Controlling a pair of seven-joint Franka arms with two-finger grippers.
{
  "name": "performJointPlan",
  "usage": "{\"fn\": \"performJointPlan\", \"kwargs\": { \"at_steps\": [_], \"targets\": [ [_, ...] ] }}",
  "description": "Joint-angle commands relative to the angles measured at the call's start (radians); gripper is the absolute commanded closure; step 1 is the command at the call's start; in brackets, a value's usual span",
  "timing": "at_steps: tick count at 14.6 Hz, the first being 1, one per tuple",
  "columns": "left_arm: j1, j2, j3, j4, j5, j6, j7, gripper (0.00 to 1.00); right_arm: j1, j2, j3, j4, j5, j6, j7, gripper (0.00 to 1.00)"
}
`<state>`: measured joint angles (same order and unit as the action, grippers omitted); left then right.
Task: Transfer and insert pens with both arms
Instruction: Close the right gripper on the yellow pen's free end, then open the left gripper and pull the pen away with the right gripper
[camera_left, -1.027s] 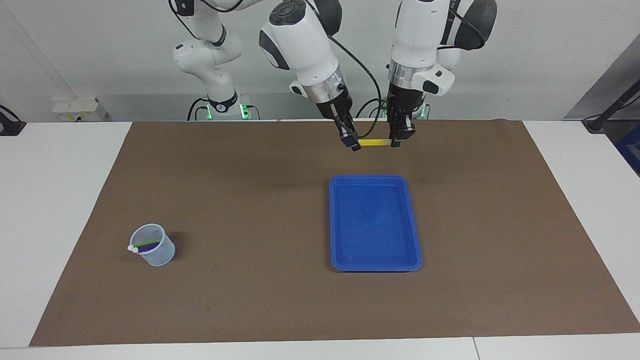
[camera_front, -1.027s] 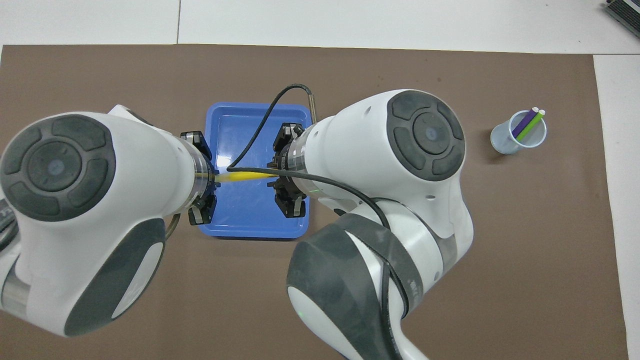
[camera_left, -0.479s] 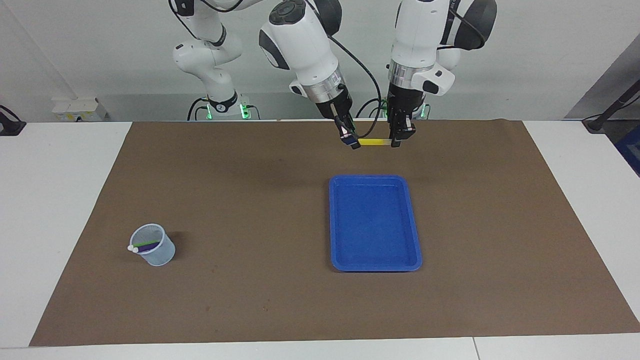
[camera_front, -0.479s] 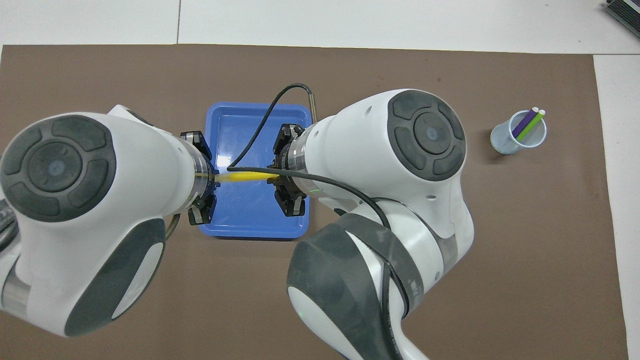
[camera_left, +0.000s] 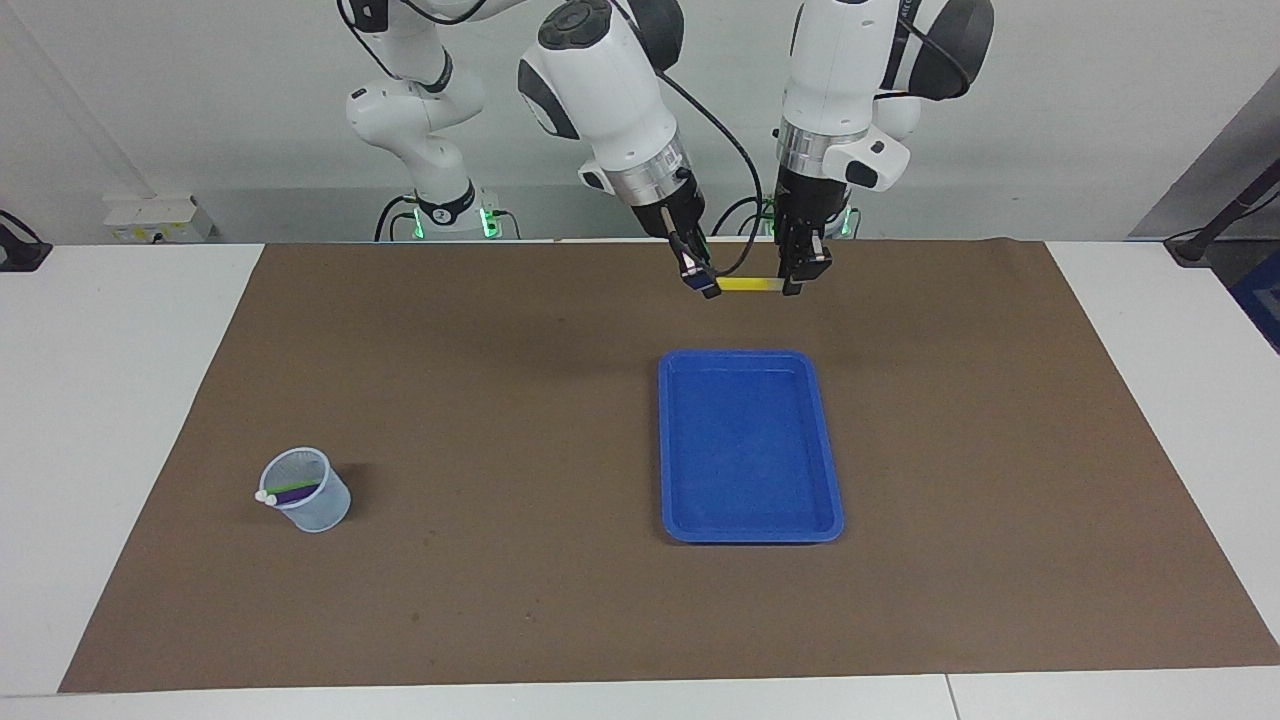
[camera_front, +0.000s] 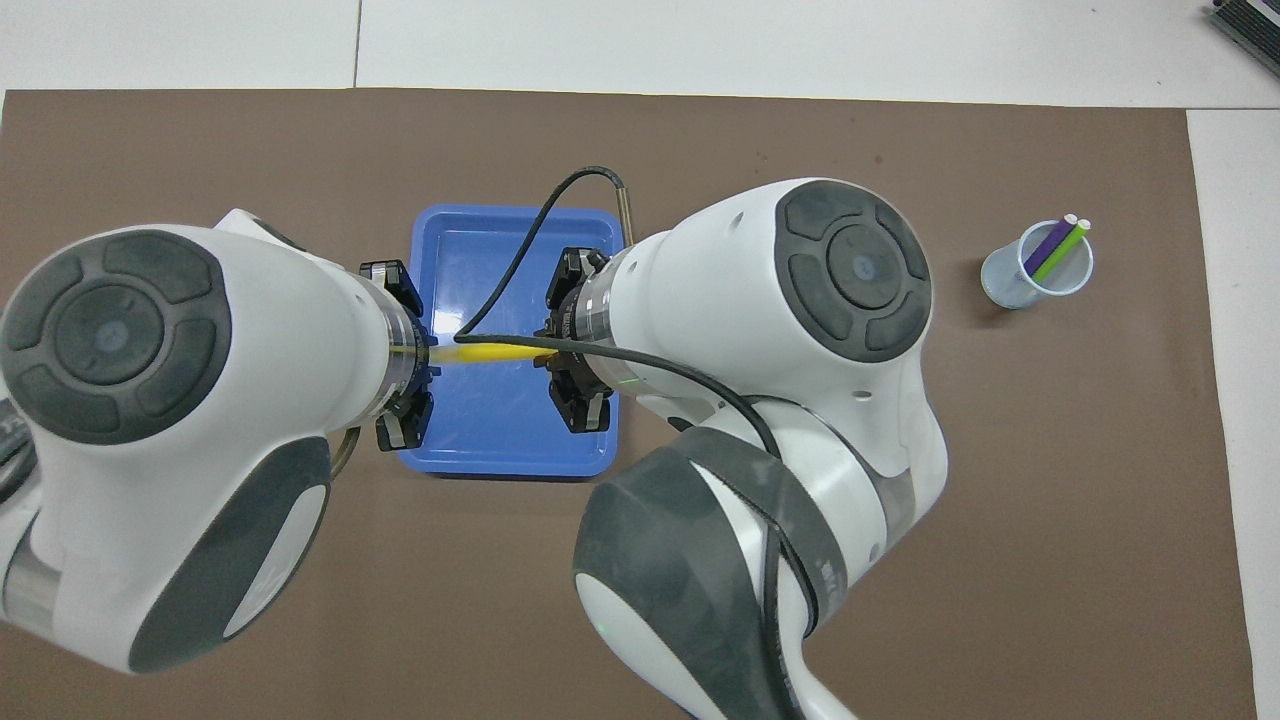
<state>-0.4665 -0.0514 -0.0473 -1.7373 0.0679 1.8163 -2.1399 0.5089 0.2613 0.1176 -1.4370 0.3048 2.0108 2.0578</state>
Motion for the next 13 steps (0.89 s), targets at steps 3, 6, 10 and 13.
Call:
{"fn": "performJointPlan", "kwargs": {
  "at_steps": [3,6,10,13],
  "targets": [
    [-0.012,-0.033,0.012,-0.039,0.021,0.017,-0.017,0.00,-0.003,-0.002,0.002,0.003,-0.007,0.016,0.019,1.00],
    [-0.011,-0.033,0.014,-0.038,0.021,0.017,-0.015,0.00,-0.007,-0.004,0.001,0.003,-0.013,0.017,0.006,1.00],
    [-0.004,-0.033,0.015,-0.036,0.021,0.017,-0.008,0.00,-0.012,-0.002,0.002,-0.011,-0.102,0.019,-0.063,1.00],
    [0.018,-0.033,0.023,-0.031,0.021,0.015,0.072,0.00,-0.030,-0.004,0.001,-0.028,-0.166,0.019,-0.161,1.00]
  ]
}}
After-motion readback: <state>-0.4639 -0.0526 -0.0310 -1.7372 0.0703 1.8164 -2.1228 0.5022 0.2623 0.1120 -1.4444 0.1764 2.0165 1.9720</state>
